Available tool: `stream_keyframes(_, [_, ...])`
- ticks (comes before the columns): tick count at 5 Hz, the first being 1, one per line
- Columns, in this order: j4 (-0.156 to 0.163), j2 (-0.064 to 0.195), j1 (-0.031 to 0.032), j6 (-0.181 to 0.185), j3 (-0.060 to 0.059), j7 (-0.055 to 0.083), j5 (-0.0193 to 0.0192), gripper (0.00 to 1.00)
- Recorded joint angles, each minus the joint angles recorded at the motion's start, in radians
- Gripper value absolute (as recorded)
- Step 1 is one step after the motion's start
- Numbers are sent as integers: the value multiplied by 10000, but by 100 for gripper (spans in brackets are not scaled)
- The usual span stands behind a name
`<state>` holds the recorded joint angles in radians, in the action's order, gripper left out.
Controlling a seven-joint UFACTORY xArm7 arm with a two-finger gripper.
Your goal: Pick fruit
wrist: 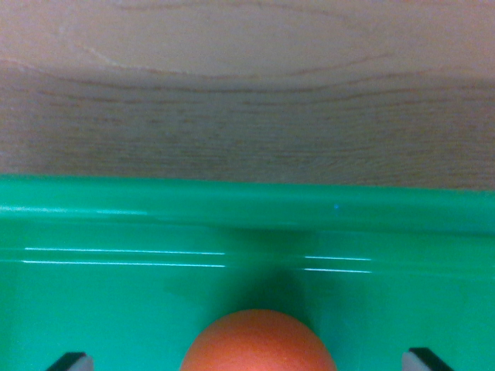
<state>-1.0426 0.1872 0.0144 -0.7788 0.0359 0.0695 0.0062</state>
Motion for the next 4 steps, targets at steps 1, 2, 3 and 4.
stream_keyframes(1, [271, 131, -14, 377, -15, 61, 5, 0])
stream_keyframes(2, [271, 131, -14, 377, -15, 61, 5, 0])
stream_keyframes(3, [544, 263, -29, 755, -30, 122, 9, 0])
stream_keyframes(4, [544, 263, -29, 755, -30, 122, 9, 0])
